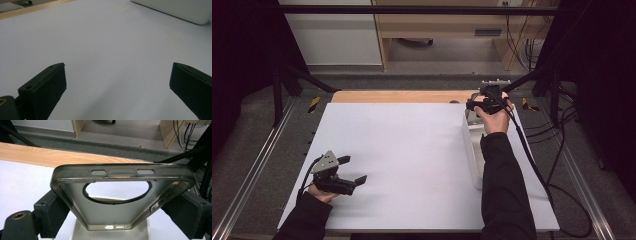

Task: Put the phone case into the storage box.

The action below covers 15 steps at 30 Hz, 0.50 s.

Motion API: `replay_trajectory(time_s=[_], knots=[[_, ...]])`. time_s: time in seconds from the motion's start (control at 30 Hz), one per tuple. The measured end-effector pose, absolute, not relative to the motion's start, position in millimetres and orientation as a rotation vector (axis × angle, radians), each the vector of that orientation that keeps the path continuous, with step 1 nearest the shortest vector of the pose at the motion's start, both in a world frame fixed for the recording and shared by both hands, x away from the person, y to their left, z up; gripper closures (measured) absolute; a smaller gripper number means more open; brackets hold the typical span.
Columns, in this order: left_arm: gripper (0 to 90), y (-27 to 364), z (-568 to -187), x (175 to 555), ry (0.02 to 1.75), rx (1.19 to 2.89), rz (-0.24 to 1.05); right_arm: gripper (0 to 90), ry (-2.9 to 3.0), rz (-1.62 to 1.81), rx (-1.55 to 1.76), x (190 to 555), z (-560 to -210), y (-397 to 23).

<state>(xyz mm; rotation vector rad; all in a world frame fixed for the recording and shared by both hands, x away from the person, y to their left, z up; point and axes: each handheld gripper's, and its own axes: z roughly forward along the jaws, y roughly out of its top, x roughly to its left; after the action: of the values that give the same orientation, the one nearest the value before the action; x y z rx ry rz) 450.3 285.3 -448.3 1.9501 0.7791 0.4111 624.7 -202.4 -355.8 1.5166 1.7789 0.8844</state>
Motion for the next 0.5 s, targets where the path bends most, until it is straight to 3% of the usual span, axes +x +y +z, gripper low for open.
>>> replay_trajectory(time_s=[0.5], knots=[[0.3, 285, -449, 450, 0.777, 1.955, 0.414, 12.0, 1.783, 0.858, 1.536, 632, -370, -198]])
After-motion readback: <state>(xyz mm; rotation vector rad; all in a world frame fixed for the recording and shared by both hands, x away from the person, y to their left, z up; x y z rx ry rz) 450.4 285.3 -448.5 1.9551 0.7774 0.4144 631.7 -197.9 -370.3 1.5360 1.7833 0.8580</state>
